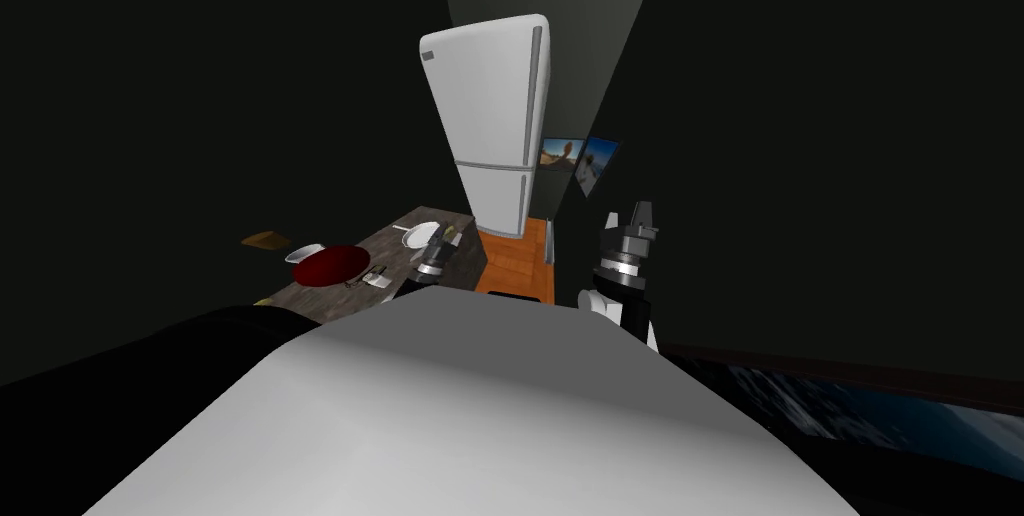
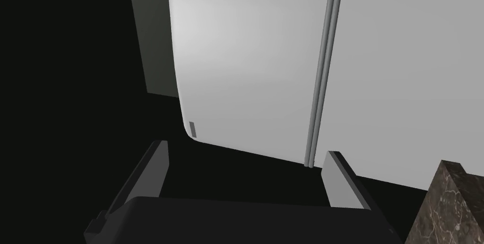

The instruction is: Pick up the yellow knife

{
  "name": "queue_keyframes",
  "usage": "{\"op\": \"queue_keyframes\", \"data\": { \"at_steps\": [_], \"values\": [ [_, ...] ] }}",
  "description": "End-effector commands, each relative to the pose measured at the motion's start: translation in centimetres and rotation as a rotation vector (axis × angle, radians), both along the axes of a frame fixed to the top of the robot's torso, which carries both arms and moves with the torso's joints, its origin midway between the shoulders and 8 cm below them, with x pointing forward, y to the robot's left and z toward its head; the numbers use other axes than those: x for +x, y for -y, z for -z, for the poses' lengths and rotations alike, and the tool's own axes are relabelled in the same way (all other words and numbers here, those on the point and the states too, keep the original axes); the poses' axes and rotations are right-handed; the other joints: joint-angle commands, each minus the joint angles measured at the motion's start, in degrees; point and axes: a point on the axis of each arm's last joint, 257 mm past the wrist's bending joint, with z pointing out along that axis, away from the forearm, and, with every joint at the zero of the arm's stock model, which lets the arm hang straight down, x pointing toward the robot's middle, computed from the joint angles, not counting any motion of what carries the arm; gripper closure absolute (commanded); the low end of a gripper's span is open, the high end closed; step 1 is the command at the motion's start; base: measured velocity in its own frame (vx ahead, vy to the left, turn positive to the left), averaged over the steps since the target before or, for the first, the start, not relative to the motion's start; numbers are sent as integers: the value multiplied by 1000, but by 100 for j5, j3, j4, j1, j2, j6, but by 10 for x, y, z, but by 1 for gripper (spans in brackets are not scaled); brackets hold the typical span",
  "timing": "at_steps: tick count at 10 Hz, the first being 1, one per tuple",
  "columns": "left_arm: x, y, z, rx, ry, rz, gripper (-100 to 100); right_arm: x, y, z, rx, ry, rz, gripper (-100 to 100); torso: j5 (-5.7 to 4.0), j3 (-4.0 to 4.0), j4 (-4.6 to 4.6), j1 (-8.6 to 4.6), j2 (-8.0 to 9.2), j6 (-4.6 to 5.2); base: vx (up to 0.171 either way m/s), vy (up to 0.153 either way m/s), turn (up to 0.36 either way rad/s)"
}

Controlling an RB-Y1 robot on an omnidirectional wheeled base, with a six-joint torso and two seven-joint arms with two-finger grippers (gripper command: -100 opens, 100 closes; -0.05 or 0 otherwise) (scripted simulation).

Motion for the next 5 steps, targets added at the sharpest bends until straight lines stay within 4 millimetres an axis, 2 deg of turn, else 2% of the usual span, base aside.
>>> {"op": "queue_keyframes", "data": {
  "at_steps": [1, 2, 3, 4, 5],
  "values": [
    [-10, -3, 23, 10, -63, 18, -100, 0, 0, 0, 0, 0, 0, 0, 0, 0, 0, 0, 0, 0, 4, -75, -54],
    [-11, -2, 24, 25, -68, 32, -100, 0, 0, 0, 0, 0, 0, 0, -1, 0, 0, -6, 0, 0, 6, -57, -26],
    [-22, -5, 44, 29, -127, 42, -100, 0, 0, 0, 0, 0, 0, 0, -1, -1, 0, -1, -2, 0, 4, -54, -66],
    [-22, -4, 45, 45, -133, 57, -100, 0, 0, 0, 0, 0, 0, 0, 0, -1, -1, 0, -1, 0, 3, -47, -28],
    [-35, -8, 66, 47, -195, 63, -100, 0, 0, 0, 0, 0, 0, 0, 0, -1, 0, 4, -1, 0, 5, -58, -71]
  ]
}}
